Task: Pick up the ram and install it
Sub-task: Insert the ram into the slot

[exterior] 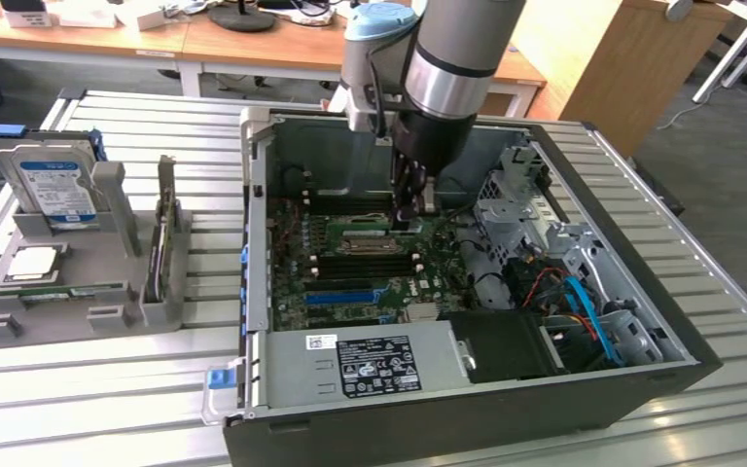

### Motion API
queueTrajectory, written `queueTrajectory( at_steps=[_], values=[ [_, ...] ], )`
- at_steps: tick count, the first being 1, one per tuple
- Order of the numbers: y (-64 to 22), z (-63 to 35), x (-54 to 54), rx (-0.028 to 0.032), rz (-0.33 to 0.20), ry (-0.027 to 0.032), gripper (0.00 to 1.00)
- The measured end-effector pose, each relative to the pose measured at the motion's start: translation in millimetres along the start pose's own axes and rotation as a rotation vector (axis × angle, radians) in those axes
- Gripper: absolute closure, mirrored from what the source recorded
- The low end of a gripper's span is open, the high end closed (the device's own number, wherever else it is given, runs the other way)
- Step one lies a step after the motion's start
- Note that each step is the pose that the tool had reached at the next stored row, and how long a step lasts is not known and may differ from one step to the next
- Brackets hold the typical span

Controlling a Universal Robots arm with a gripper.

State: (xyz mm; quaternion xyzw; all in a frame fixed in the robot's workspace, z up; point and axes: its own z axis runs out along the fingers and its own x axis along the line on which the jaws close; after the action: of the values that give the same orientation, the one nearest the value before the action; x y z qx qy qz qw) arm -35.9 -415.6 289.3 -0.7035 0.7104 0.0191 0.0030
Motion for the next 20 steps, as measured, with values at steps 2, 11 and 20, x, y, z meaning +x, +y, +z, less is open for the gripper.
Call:
queueTrajectory(
  at_steps=[2,11,20],
  values=[
    [0.0,-0.1,1.5,0.0,0.0,0.0002,0.88],
    [0.0,1.1,3.1,-0.0001,0.0,0.0001,0.88],
    [-0.3,13.2,3.5,-0.0001,0.0,0.0002,0.88]
  ],
)
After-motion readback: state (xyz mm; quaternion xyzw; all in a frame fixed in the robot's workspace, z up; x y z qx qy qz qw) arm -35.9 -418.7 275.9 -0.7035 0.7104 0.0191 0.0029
